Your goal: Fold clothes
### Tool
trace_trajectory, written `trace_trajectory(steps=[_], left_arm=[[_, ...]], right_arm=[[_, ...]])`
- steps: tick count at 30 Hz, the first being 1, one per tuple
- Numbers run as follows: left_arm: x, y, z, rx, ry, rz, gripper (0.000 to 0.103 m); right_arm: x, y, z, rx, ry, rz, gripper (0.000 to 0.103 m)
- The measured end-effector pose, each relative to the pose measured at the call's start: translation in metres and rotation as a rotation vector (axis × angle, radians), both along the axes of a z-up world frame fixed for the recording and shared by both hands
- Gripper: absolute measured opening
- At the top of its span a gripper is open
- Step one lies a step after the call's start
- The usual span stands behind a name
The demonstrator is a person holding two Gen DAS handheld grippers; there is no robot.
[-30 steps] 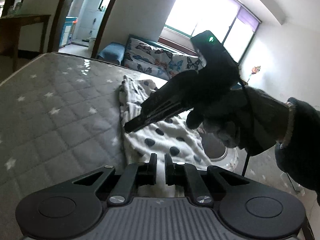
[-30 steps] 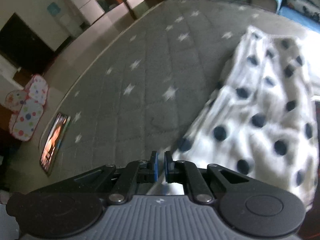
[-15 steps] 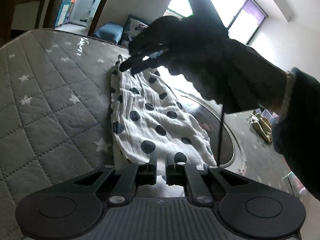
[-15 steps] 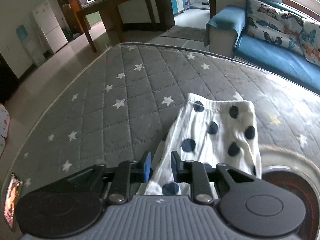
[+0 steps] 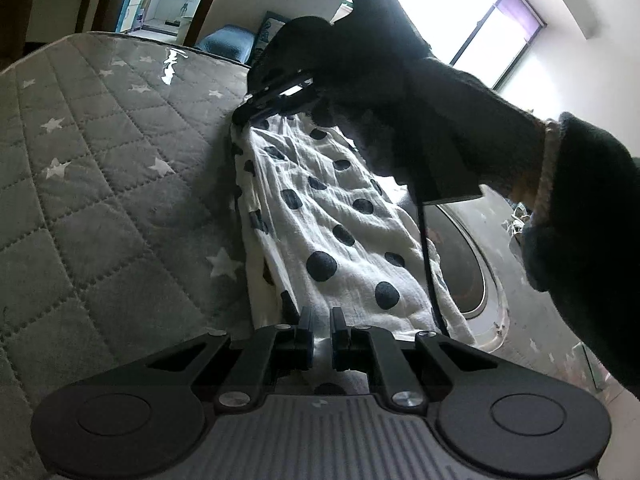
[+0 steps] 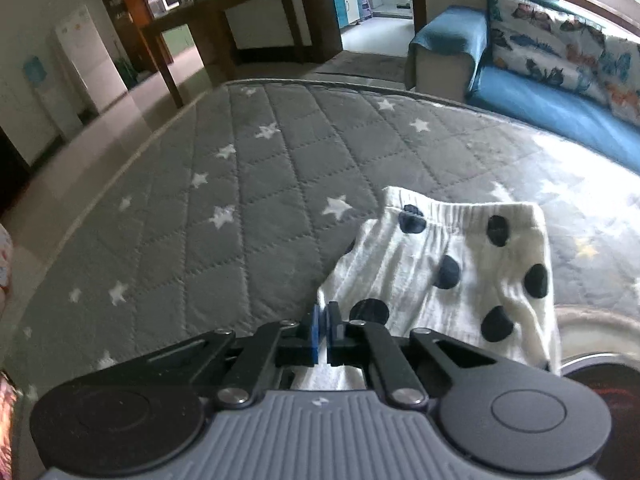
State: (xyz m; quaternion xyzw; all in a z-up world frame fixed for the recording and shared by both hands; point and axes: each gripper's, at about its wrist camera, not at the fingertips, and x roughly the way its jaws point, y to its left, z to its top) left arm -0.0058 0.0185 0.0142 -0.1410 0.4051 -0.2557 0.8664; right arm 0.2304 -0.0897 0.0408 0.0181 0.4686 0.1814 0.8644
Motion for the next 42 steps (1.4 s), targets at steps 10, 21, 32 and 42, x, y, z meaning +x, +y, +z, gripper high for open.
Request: trace_trajectory(steps=[10, 21, 32, 42], left_arm=[[-0.001, -0.003, 0.006, -0.003, -0.004, 0.004, 0.010], [0.005, -0.013, 0.007, 0.003, -0.003, -0.009, 0.011], [0.006, -0.009, 0.001, 0.004, 0.010, -0.012, 0.011], [0.000, -0.009, 0.010, 0.009, -0.013, -0.011, 0.013]], right_arm=[[-0.005, -0.041, 0.028, 0.051, -0.019, 0.005, 0.012], [0.006, -0.095, 0.005, -0.042, 0.033, -0.089, 0.012], [0.023, -0.093, 0.002, -0.079, -0.032, -0.086, 0.012], [-0.021, -0.103, 0.030, -0.107, -0.057, -0.014, 0.021]])
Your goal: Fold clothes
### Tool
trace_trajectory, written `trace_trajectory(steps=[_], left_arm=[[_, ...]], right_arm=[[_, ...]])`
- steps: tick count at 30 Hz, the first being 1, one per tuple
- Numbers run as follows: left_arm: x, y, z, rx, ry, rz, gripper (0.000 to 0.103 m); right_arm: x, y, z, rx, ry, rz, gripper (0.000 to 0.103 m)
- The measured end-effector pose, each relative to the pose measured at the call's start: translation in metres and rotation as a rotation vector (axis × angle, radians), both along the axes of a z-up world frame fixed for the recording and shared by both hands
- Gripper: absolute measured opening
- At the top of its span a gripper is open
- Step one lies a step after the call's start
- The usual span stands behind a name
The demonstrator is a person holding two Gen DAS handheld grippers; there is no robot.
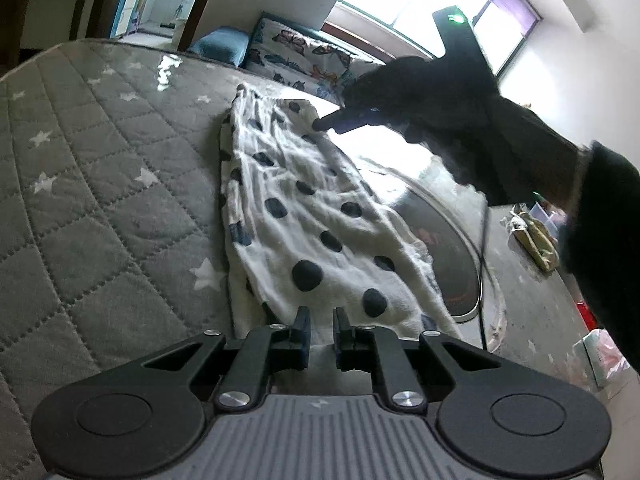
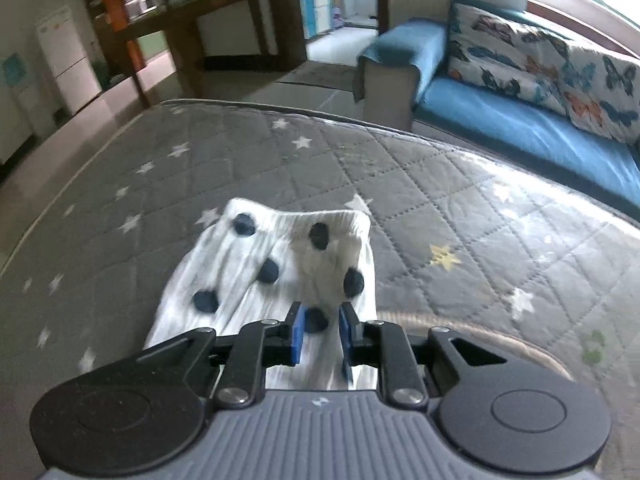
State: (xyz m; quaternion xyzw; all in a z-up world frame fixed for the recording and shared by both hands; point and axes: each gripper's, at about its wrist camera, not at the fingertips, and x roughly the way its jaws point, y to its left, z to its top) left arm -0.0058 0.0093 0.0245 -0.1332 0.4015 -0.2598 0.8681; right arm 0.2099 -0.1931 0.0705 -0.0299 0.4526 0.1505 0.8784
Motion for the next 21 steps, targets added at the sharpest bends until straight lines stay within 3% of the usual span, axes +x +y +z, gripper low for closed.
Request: trace_trajectory(steps=[5, 11, 21], left_arm=[[-0.016, -0.003, 0.013, 0.006, -0.032, -0.007, 0.017], [-0.040, -0.015, 0.023, 0.021, -0.054, -0.027, 0.020], [-0.065, -0.030, 0.008, 0.101, -0.024, -0.059, 0.020]], right_arm=[[-0.052, -0.003, 0.012, -0.009, 0.023, 0.101, 0.023], [-0.111, -0.003, -0.003, 0.012, 0.075, 0.198, 0.023], [-0.153, -0.016, -0.024, 0.007, 0.086, 0.213, 0.023]])
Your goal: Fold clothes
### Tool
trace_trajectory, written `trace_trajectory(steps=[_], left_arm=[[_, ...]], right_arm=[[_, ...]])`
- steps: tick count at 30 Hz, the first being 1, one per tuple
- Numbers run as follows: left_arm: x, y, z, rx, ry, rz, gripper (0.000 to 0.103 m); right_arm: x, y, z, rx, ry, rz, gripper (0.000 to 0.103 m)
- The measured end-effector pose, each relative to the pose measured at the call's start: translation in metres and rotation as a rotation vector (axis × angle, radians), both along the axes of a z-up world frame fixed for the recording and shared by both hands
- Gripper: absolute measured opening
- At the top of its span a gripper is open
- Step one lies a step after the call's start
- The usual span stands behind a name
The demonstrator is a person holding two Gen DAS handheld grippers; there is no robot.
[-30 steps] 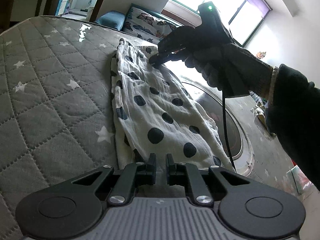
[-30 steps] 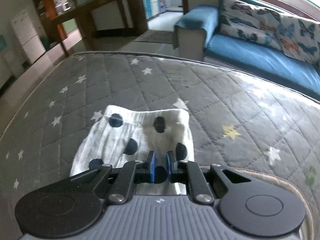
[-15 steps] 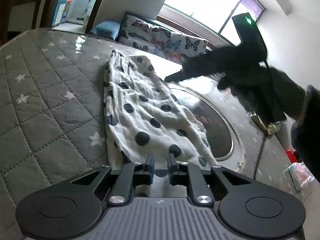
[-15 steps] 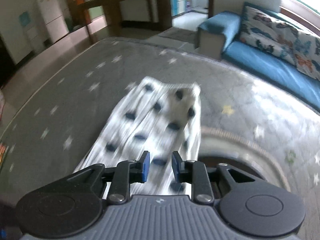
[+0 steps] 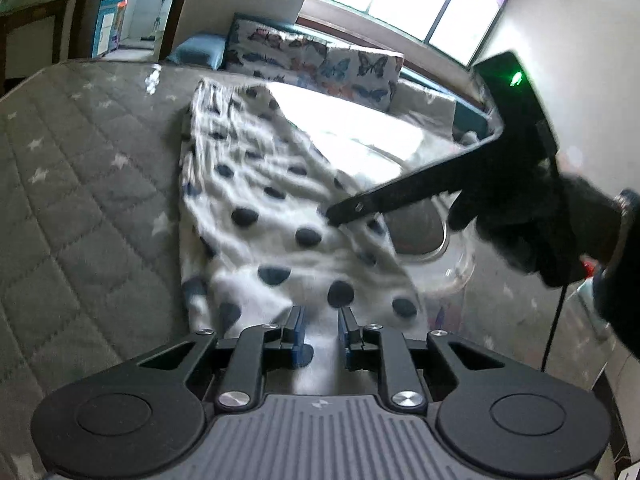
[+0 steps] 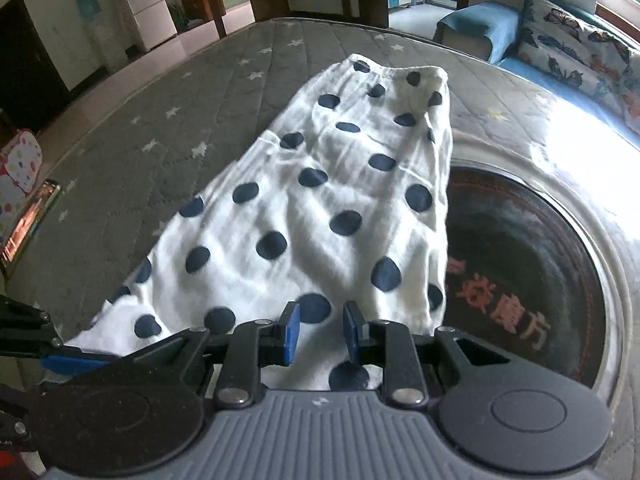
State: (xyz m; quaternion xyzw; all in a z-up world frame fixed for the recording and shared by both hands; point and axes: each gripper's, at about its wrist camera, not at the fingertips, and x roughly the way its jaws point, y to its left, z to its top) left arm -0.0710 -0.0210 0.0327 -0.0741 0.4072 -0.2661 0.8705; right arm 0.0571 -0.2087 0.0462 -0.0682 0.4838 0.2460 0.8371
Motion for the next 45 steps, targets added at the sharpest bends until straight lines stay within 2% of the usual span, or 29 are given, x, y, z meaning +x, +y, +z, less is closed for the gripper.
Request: trace_trajectory(steps=[3, 6, 11, 15, 18, 21, 24, 29, 35, 39, 45], left_arm=[[-0.007, 0.002, -0.002, 0.001, -0.006, 0.007, 0.020], [-0.011, 0.003, 0.002, -0.013, -0.016, 0.010, 0.020], [-0.017, 0.008, 0.007, -0.028, -0.041, 0.016, 0.021], [-0.022, 0.013, 0.003, -0.019, -0.028, 0.024, 0.021], [-0.024, 0.017, 0.002, -0.034, -0.022, 0.030, 0.021], [-0.030, 0.017, 0.004, -0.027, -0.033, 0.025, 0.022], [-0.036, 0.018, 0.005, -0.020, -0.041, 0.015, 0.025], [-0.040, 0.014, 0.000, 0.014, -0.032, -0.004, 0.025], [-0.046, 0.015, 0.008, 0.014, -0.063, -0.009, 0.025], [-0.048, 0.013, 0.003, 0.045, -0.051, -0.026, 0.026], [-0.049, 0.015, 0.009, 0.041, -0.056, -0.022, 0.029]], right_arm=[[-0.011, 0.000, 0.008, 0.013, -0.034, 0.005, 0.023], [-0.035, 0.009, 0.017, 0.023, -0.078, 0.063, 0.023], [-0.076, 0.025, 0.017, 0.048, -0.074, 0.172, 0.023], [-0.105, 0.033, 0.007, 0.018, -0.068, 0.231, 0.023], [-0.127, 0.036, 0.005, -0.029, -0.112, 0.267, 0.025], [-0.144, 0.034, 0.011, -0.031, -0.144, 0.285, 0.030], [-0.159, 0.031, 0.014, -0.025, -0.154, 0.307, 0.031], [-0.173, 0.027, 0.005, -0.061, -0.145, 0.318, 0.031], [-0.186, 0.023, 0.019, -0.039, -0.194, 0.315, 0.031], [-0.194, 0.024, 0.014, -0.049, -0.187, 0.342, 0.031], [-0.181, 0.017, 0.025, -0.021, -0.184, 0.318, 0.035]])
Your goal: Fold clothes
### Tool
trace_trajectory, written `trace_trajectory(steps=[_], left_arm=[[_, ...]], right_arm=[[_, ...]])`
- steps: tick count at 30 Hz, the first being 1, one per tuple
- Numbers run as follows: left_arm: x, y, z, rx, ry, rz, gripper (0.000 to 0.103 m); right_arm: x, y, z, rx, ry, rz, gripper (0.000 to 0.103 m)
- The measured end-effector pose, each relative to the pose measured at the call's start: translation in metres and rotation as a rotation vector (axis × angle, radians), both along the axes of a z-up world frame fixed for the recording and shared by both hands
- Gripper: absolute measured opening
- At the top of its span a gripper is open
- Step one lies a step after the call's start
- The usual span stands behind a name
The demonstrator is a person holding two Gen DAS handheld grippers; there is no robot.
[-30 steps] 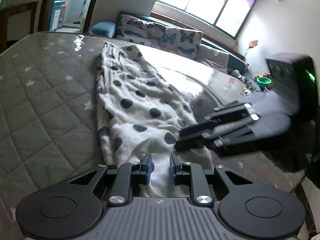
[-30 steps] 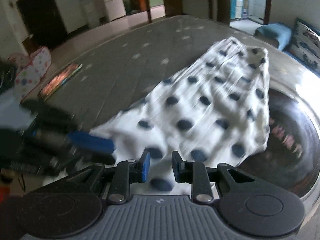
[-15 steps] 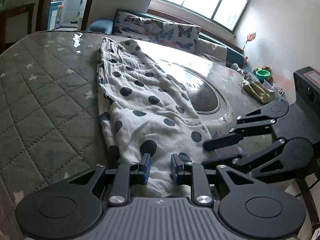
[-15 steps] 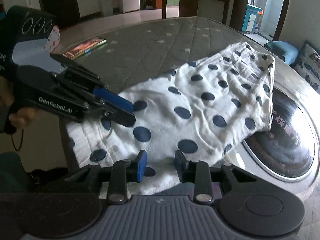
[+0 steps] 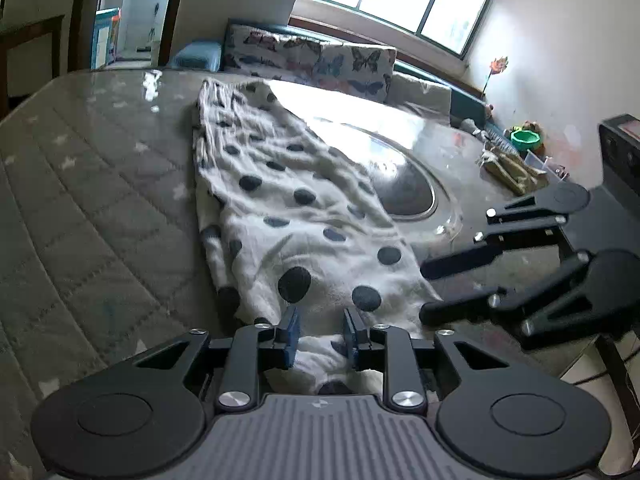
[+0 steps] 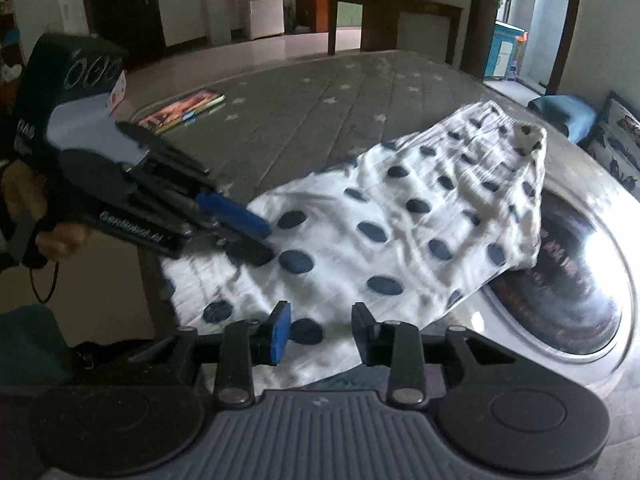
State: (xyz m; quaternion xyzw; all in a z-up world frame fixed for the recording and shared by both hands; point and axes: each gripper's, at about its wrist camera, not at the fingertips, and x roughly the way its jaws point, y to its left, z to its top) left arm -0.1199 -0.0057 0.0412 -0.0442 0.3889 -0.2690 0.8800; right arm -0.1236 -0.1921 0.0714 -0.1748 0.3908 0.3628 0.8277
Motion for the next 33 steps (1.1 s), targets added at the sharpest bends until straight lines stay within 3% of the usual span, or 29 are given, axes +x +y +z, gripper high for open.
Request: trace_trajectory(steps=[9, 15, 22, 33], left_arm=[[0.014, -0.013, 0.018, -0.018, -0.030, -0.017, 0.032], [0.034, -0.026, 0.012, -0.023, 0.006, -0.032, 0.032], [0.050, -0.025, 0.003, -0.038, 0.045, -0.032, 0.032], [0.058, -0.024, -0.006, -0.041, 0.087, -0.029, 0.035]], right_arm=[[0.077, -0.033, 0.039, 0.101, 0.042, -0.138, 0.036], [0.151, -0.049, 0.045, 0.163, 0.050, -0.241, 0.037], [0.235, -0.054, 0.026, 0.202, 0.053, -0.334, 0.039], [0.342, -0.049, -0.012, 0.255, 0.053, -0.432, 0.050]])
